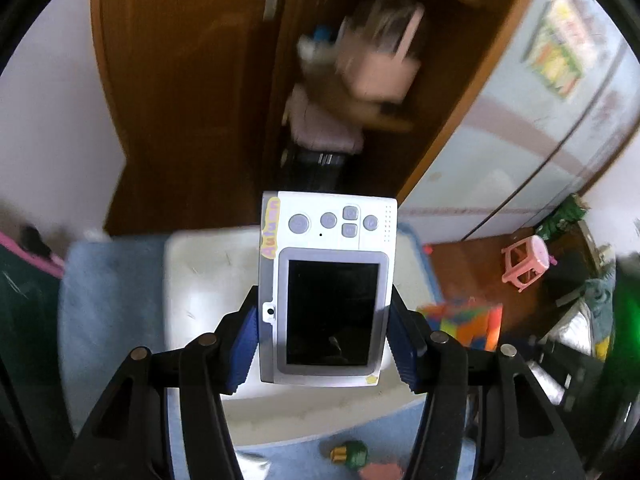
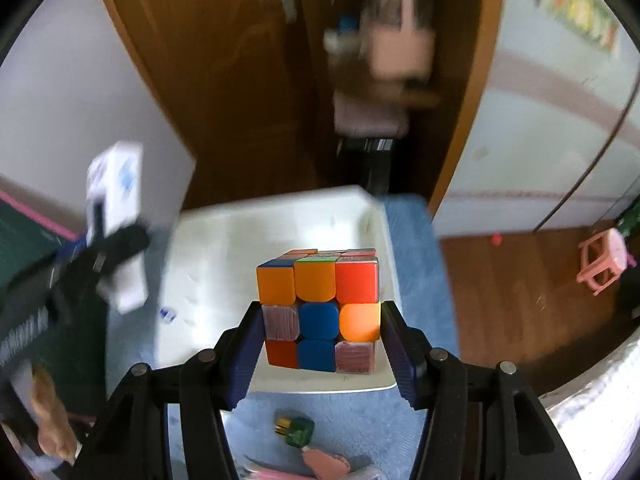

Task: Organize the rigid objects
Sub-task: 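Carry the white toy and cube into the white tray and open both tools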

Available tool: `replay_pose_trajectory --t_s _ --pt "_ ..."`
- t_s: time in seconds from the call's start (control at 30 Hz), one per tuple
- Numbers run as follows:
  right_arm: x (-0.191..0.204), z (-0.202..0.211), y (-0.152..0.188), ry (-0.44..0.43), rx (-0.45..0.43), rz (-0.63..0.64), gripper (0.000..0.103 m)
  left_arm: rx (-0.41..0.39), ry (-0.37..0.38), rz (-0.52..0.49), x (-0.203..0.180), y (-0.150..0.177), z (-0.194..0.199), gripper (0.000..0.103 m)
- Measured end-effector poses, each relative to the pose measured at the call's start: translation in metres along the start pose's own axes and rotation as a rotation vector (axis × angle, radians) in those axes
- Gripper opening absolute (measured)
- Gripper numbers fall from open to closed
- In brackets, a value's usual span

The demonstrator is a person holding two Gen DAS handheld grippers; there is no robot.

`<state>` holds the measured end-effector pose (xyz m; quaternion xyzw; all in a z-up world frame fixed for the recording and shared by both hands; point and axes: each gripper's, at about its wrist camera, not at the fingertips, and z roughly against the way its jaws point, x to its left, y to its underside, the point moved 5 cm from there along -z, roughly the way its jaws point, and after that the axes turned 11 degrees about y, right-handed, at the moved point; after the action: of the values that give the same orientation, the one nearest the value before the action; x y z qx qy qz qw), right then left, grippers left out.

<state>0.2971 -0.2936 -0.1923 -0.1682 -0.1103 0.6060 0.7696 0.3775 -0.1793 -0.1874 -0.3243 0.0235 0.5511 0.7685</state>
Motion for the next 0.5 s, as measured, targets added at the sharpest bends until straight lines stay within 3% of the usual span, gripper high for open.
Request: replay_pose_trajectory --t_s 0.23,0.5 --pt "0.015 -0.106 0.035 -0.009 0.178 0.078 0.058 0.170 -0.043 0.065 0.014 0.016 -0.110 0.061" --pt "0.015 -0.141 0.041 -0.032 0.213 0.111 0.059 0.299 -0.037 0.060 0.003 0.032 -0.162 0.062"
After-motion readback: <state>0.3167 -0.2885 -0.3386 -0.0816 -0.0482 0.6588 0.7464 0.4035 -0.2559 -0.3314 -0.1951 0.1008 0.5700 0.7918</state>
